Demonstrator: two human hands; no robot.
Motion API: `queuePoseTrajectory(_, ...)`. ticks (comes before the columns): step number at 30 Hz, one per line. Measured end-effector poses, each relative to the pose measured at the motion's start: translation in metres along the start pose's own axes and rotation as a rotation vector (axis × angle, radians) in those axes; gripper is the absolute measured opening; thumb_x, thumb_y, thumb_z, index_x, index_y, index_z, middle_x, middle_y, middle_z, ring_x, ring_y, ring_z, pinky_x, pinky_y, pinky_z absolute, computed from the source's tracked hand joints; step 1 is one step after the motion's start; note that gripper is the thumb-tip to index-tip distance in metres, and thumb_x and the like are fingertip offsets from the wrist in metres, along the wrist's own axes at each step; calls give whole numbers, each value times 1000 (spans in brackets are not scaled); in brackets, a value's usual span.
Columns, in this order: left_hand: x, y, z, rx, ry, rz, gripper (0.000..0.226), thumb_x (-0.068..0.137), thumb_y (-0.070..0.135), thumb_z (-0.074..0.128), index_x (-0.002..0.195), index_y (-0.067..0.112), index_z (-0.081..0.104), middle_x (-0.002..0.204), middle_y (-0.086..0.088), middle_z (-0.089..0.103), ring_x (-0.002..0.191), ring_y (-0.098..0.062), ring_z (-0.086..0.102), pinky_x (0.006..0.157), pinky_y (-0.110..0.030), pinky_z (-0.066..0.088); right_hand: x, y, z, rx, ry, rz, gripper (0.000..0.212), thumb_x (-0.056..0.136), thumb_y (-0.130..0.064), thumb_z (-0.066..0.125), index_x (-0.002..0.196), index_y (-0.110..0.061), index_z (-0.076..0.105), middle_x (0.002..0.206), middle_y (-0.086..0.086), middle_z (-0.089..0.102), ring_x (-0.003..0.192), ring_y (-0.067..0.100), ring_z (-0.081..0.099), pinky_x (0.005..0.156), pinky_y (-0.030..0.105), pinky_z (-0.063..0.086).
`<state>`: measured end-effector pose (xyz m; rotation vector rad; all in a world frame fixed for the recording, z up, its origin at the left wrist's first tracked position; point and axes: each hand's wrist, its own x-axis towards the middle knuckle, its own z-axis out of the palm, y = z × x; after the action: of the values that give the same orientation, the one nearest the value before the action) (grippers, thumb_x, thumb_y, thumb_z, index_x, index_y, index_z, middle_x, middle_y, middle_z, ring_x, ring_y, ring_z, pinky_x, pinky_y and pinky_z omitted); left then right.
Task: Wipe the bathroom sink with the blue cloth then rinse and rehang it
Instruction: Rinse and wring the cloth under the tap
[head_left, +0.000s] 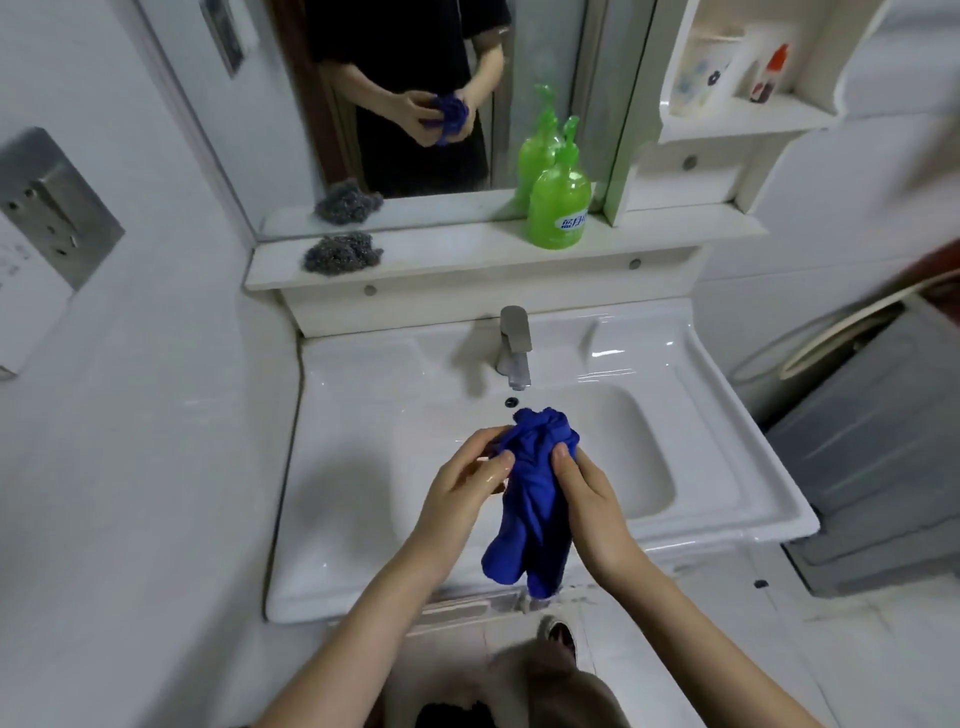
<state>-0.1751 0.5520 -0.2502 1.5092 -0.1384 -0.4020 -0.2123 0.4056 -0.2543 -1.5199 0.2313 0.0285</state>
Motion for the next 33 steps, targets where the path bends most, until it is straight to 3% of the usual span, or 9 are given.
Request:
queuePoseTrajectory(6,-36,-11,14,-57,-162,-55,46,89,21,60,130,38,52,117,11,70,111,-10,65,91,-24,52,-33,3,1,151,90,78,37,95,-44,55,109,-10,59,98,19,70,90,35,68,82,42,55)
queuePoseTrajectory(9,-48,-28,33,94,-31,-71,63,85,21,75,135,44,43,114,11,69,109,-3,65,87,-18,53,-46,15,-4,240,141,151,51,87,-46,65,110,-1,57,103,25,69,96,39,69,88,48,56)
queuePoseTrajectory(13,-52,-36,52,246,-51,-95,74,82,18,75,138,47,37,117,21,66,99,11,63,77,-8,49,-63,22,-22,-6,63,102,26,96,-25,59,95,-1,66,80,5,73,74,19,68,66,26,52)
queuePoseTrajectory(16,-51,-38,56,293,-120,-119,71,84,18,75,139,47,41,118,20,64,103,6,62,80,-10,50,-70,28,-44,-147,103,125,50,93,-45,48,91,4,61,73,4,61,68,15,54,63,31,43)
queuePoseTrajectory(19,-51,-38,55,135,-91,-123,51,93,16,66,135,39,50,116,9,70,110,-11,65,87,-22,53,-76,32,-66,-215,174,132,48,99,-42,40,94,1,60,76,7,61,70,15,53,66,38,46)
queuePoseTrajectory(21,-52,-36,55,-117,-92,-193,41,97,12,57,135,30,53,121,0,70,109,-20,68,86,-32,56,-81,26,-75,-215,238,113,39,103,-33,41,85,-3,58,68,-1,54,64,12,47,63,34,41)
queuePoseTrajectory(25,-55,-39,57,-502,-166,-290,39,97,12,52,136,17,51,132,-6,64,114,-23,66,79,-31,57,-86,8,-81,-209,297,11,36,103,-26,43,75,-4,49,62,-3,40,56,9,34,50,21,30)
queuePoseTrajectory(29,-51,-44,61,-267,-109,-265,40,96,9,54,132,27,56,125,-9,67,111,-23,67,88,-35,54,-92,-5,-85,-192,256,-119,36,103,-21,45,72,-4,46,63,-3,36,58,9,31,49,18,27)
queuePoseTrajectory(33,-50,-39,62,42,90,-169,36,78,34,66,114,39,62,119,0,63,110,-16,64,97,-35,52,-91,-2,-90,-210,158,-140,32,103,-23,44,87,2,55,71,5,43,65,12,38,56,23,32)
